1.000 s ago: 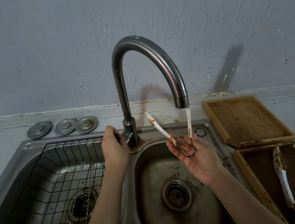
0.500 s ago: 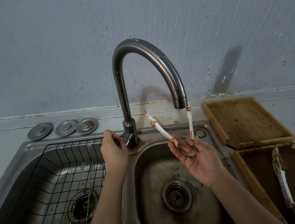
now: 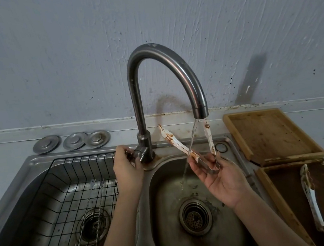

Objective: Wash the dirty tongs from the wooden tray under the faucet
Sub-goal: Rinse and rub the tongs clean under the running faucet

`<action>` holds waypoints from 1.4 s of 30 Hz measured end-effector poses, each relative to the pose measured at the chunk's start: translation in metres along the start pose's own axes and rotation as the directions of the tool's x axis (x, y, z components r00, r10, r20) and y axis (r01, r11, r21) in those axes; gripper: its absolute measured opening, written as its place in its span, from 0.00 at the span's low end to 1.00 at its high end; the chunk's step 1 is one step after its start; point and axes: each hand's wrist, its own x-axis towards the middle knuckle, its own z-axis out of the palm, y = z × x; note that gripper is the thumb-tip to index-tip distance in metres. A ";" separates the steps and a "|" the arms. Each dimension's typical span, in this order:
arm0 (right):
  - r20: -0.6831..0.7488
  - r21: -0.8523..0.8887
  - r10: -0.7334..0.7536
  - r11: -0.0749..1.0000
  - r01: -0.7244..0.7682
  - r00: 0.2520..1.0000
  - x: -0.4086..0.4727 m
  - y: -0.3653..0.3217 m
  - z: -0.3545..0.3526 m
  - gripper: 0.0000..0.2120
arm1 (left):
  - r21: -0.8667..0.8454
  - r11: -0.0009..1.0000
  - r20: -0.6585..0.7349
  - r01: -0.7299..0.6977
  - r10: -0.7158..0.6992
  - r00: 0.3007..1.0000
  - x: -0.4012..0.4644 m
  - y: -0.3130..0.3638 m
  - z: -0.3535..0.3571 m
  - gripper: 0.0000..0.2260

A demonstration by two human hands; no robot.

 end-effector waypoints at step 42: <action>0.316 -0.941 -0.211 0.052 0.333 0.925 -0.002 -0.003 0.018 0.06 | -0.382 0.899 0.528 0.215 0.022 0.849 -0.048 0.066 0.029 0.06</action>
